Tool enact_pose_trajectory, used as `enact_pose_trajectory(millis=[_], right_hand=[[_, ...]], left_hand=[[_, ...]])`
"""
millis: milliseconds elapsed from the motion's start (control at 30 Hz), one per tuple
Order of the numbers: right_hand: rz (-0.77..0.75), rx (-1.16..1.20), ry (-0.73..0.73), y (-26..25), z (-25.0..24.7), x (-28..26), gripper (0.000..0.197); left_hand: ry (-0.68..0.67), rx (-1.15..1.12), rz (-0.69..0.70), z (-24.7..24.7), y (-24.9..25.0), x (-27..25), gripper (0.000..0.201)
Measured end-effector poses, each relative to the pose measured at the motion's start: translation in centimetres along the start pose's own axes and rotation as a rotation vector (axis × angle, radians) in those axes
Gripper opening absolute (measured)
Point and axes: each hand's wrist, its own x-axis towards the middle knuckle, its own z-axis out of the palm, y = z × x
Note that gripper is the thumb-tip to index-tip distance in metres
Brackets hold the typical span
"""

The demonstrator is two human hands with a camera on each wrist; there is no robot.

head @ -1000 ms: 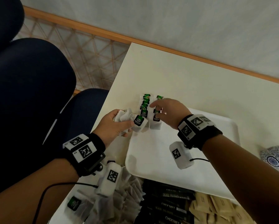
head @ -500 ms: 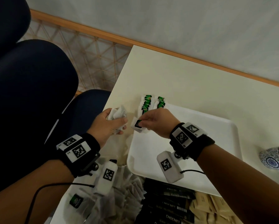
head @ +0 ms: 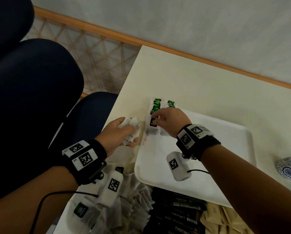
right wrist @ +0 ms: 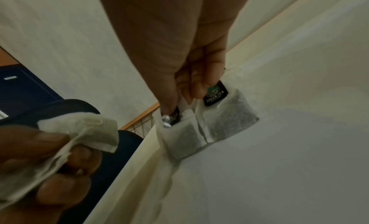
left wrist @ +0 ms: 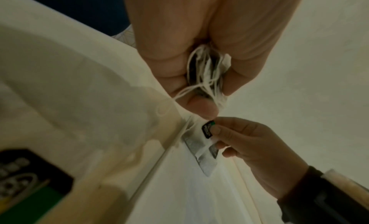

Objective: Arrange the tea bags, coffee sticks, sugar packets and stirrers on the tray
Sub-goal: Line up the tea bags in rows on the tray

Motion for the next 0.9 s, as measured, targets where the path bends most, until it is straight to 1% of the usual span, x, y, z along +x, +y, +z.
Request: enact_pose_trajectory(millis=[67,133,167,267,367,400,467,500,533,567,600,633,733,833,900], right_hand=[[-0.043,0.020,0.077,0.1,0.1,-0.2,0.025],[-0.098,0.108,0.159,-0.1,0.1,-0.9,0.021],[-0.111,0.185,0.167,-0.4,0.2,-1.4,0.018],[-0.107,0.367,0.081,-1.2,0.8,-3.1,0.017],[-0.068,0.431,0.053,-1.4,1.5,-4.2,0.030],[-0.053,0.447,0.056,-1.4,1.6,-4.4,0.035],[-0.036,0.463,0.059,-1.2,1.7,-4.7,0.044],[-0.031,0.462,0.062,-1.2,1.8,-4.8,0.047],[-0.028,0.462,0.070,-1.2,1.8,-4.9,0.049],[-0.027,0.464,0.081,-1.1,1.9,-4.9,0.050],[-0.029,0.465,0.095,-1.1,2.0,-5.0,0.048],[-0.030,0.461,0.110,-1.1,2.0,-5.0,0.045],[-0.049,0.433,0.156,-1.0,1.7,-5.0,0.024],[-0.074,0.406,0.148,-0.6,1.1,-5.0,0.024],[-0.063,0.378,0.147,-0.2,0.6,-5.0,0.019]], left_hand=[[-0.031,-0.002,-0.008,0.6,0.0,0.0,0.009],[-0.045,-0.001,-0.012,1.1,0.0,0.0,0.012],[-0.045,0.001,-0.015,1.2,-0.1,0.0,0.014],[-0.059,-0.028,-0.029,1.8,-0.2,0.0,0.018],[-0.071,-0.075,-0.058,2.3,0.2,-0.2,0.015],[-0.069,-0.079,-0.065,2.3,0.4,-0.3,0.018],[-0.074,-0.067,-0.082,2.3,0.6,-0.6,0.034],[-0.084,-0.063,-0.093,2.4,0.7,-0.7,0.038],[-0.084,-0.065,-0.099,2.4,0.7,-0.7,0.035],[-0.079,-0.066,-0.094,2.4,0.6,-0.7,0.028],[-0.084,-0.077,-0.085,2.4,0.6,-0.7,0.022],[-0.097,-0.085,-0.083,2.4,0.5,-0.7,0.021],[-0.104,-0.091,-0.074,2.5,0.3,-0.7,0.019],[-0.080,-0.072,-0.084,2.4,0.2,-0.9,0.019],[-0.074,-0.073,-0.086,2.4,0.1,-0.9,0.021]])
